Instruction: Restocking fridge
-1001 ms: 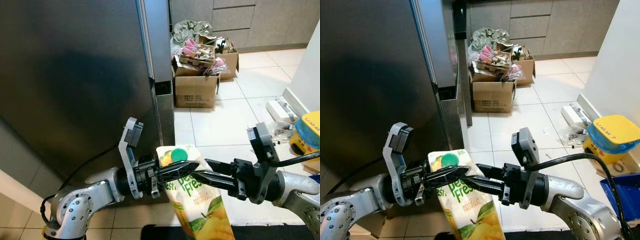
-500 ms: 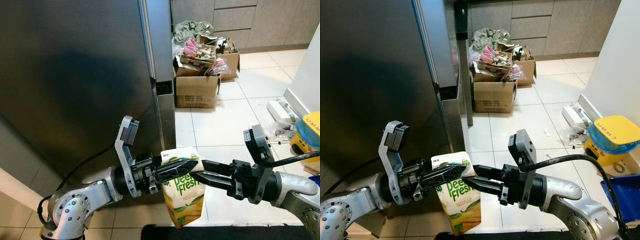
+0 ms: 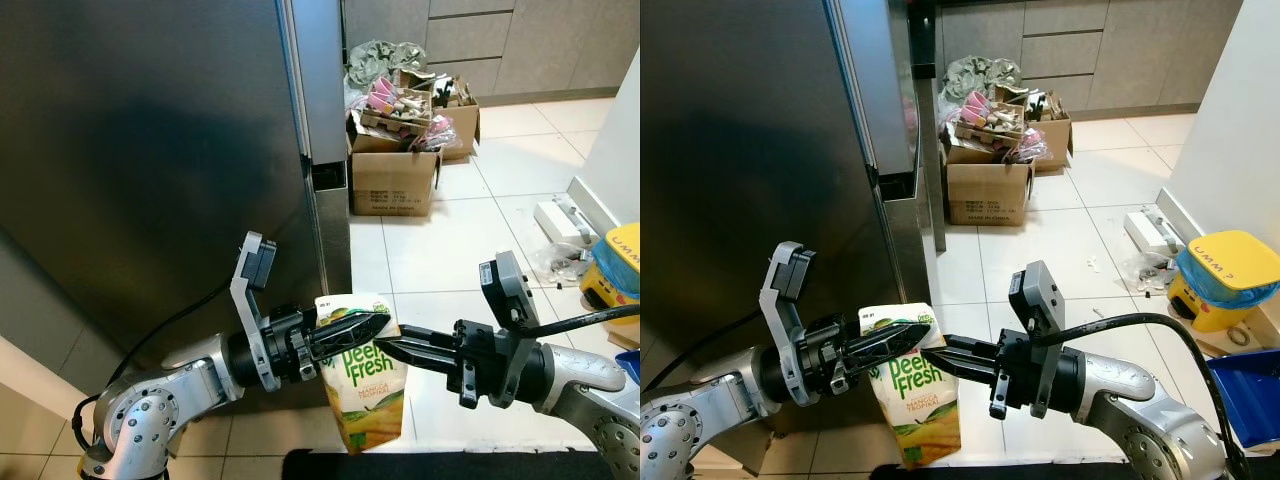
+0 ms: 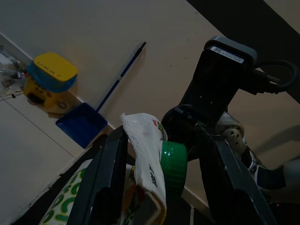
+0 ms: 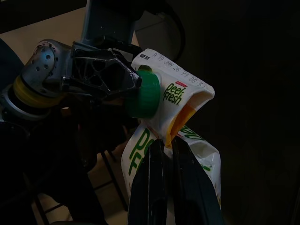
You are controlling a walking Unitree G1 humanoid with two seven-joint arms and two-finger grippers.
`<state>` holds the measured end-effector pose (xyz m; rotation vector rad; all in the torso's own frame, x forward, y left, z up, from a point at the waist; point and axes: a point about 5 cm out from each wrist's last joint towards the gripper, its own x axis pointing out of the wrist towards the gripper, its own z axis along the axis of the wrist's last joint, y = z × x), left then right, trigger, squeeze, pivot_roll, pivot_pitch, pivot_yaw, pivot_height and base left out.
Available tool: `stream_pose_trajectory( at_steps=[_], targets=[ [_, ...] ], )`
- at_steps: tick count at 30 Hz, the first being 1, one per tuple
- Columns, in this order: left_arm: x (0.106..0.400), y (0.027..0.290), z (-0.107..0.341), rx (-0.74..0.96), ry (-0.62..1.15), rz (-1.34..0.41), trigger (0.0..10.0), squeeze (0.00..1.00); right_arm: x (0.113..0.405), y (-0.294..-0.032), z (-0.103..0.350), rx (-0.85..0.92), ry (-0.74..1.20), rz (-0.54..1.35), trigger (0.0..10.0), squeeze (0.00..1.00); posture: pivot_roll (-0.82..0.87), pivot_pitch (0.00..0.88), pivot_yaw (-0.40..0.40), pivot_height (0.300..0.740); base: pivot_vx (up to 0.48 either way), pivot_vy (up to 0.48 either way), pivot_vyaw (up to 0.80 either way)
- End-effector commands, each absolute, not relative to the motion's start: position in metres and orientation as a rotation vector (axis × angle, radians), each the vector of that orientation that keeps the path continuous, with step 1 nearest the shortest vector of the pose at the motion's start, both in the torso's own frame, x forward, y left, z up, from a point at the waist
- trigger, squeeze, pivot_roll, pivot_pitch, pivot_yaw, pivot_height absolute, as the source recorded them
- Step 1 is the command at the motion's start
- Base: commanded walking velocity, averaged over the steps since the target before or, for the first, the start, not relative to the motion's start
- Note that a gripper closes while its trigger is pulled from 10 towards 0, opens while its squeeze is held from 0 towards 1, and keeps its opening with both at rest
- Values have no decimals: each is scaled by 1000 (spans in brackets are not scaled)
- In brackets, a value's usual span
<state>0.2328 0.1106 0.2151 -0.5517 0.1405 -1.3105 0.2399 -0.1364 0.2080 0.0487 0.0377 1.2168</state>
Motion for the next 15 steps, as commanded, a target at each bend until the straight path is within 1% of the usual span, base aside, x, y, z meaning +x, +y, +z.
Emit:
stream_pose_trajectory(
  at_steps=[1,2,3,4,5,8,10,12,13,14,15],
  targets=[
    [226,107,219,-539,131,-1351,10000,0,250,-141,202,19,55,1111,10000,0,-127,117,95,740,0,0,0],
    [230,108,216,-520,130,-1306,10000,0,259,-145,198,-4,54,1023,10000,0,-128,117,97,740,0,0,0],
    [237,111,213,-496,127,-1233,10000,0,272,-151,192,-18,53,891,10000,0,-128,118,98,740,0,0,0],
    [239,112,211,-491,126,-1209,10000,0,276,-153,190,-12,53,851,10000,0,-128,118,98,740,0,0,0],
    [242,114,208,-486,151,-1182,10000,1000,279,-155,189,-1,50,820,10000,0,-128,118,98,740,0,0,0],
    [242,117,200,-408,174,-1155,10000,1000,282,-157,187,22,39,776,10000,0,-122,118,100,740,0,0,0],
    [249,121,189,-339,208,-1046,10000,1000,285,-160,186,20,35,729,10000,0,-119,116,103,740,0,0,0],
    [249,121,189,-339,208,-1046,10000,1000,285,-160,186,20,35,729,10000,0,-119,116,103,740,0,0,0],
    [252,124,183,-294,217,-997,10000,247,288,-164,184,21,31,689,10000,0,-119,116,103,740,0,0,0],
    [255,126,178,-253,220,-950,10000,0,291,-167,183,26,26,648,10000,0,-119,116,103,740,0,0,0],
    [255,126,178,-253,220,-950,10000,0,291,-167,183,26,26,648,10000,0,-119,116,103,740,0,0,0]
  ],
)
